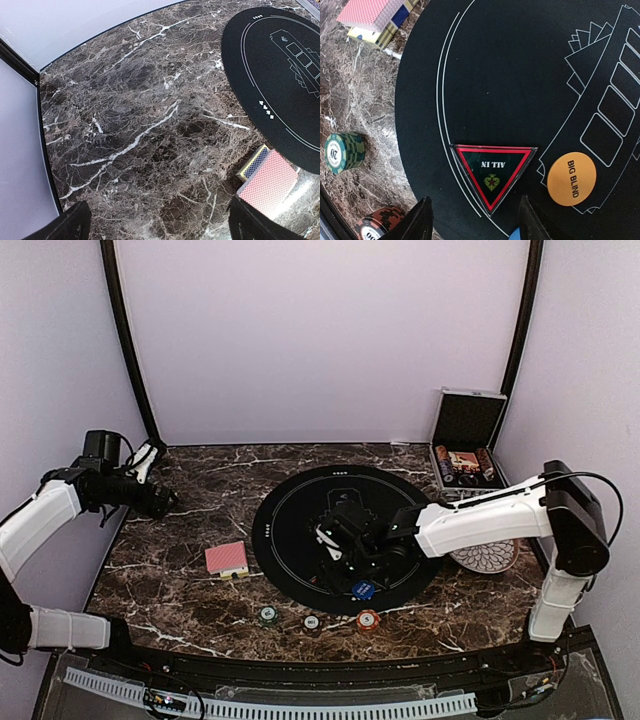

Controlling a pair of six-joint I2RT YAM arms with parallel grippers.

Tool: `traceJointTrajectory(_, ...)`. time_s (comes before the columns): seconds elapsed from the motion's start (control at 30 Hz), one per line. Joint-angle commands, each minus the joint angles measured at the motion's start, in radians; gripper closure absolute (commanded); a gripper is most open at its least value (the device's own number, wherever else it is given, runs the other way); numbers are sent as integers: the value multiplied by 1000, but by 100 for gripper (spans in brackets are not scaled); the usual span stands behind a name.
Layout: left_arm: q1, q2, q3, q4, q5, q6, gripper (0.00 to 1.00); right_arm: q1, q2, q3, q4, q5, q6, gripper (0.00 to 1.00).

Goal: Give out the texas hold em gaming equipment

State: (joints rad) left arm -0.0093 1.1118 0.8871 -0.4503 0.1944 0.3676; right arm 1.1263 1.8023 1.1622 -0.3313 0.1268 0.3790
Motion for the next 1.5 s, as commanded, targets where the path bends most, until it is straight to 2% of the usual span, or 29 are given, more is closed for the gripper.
traceJointTrajectory(0.0, 5, -39, -18, -35, 7, 16, 1, 13, 30, 22, 2, -42, 4, 43)
traceJointTrajectory(0.97, 5, -41, 2, -51, 43, 2, 1, 0, 138, 32, 12, -26, -12, 63)
traceJointTrajectory(1.47, 5, -42, 22, -63, 44, -3, 1, -47, 247, 184, 18, -15, -58, 68)
